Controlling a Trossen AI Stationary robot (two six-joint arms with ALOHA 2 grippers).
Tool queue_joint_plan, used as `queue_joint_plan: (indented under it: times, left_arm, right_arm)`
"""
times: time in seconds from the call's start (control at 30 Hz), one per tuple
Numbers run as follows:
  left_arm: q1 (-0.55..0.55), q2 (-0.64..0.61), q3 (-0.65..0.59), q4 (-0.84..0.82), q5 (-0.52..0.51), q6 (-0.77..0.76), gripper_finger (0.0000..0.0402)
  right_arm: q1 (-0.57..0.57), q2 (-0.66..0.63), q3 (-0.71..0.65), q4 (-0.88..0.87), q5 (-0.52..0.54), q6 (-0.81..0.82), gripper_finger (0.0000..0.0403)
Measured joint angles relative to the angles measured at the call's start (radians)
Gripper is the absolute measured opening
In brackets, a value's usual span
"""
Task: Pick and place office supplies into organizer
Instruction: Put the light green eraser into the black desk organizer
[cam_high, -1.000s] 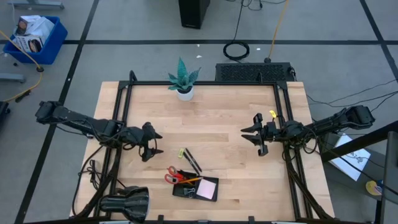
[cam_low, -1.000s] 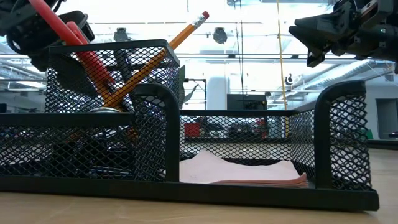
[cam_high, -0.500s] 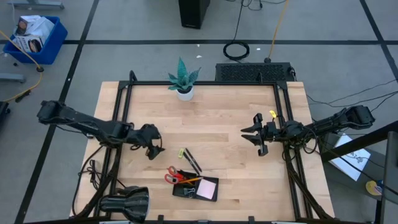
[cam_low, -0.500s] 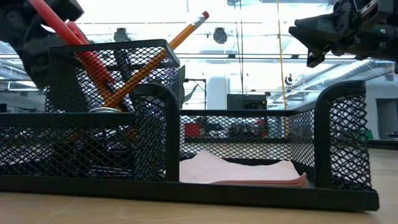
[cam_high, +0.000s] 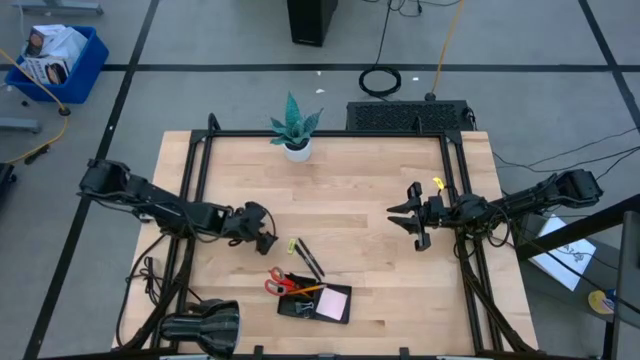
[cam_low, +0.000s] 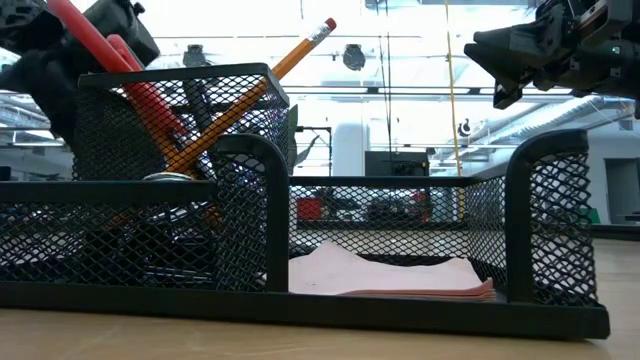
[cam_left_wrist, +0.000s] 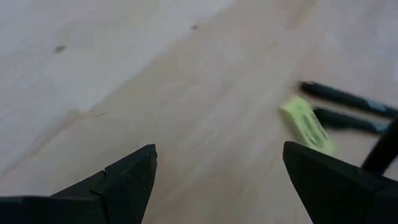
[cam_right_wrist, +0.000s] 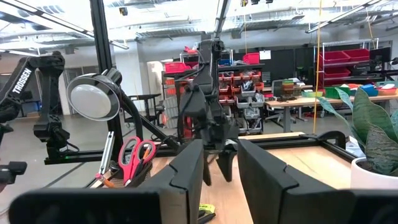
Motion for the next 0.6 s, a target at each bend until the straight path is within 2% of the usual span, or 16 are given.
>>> queue_joint_plan:
  times: [0.17,0.37,0.43,0.6]
  left_arm:
    - [0.012,0.004,0.002,0.051,-0.027,-0.031,0.0351]
    - [0.013,0.004,0.001,0.029,0.025,-0.107,0.0351]
    - [0.021,0.010,0.023,-0.029,0.070,-0.142,0.0351]
    - [0.003,0.046,0.148,-0.248,0.022,-0.179,0.0351]
  right_arm:
    - [0.000,0.000,0.000,0.000,0.000,0.000,0.0091]
    - [0.000,0.000,0.000,-0.003,0.000,0.000,0.0091]
    - [0.000,0.000,0.000,-0.003,0.000,0.000,0.0091]
    - [0.000,0.000,0.000,-0.003,0.000,0.000,0.0091]
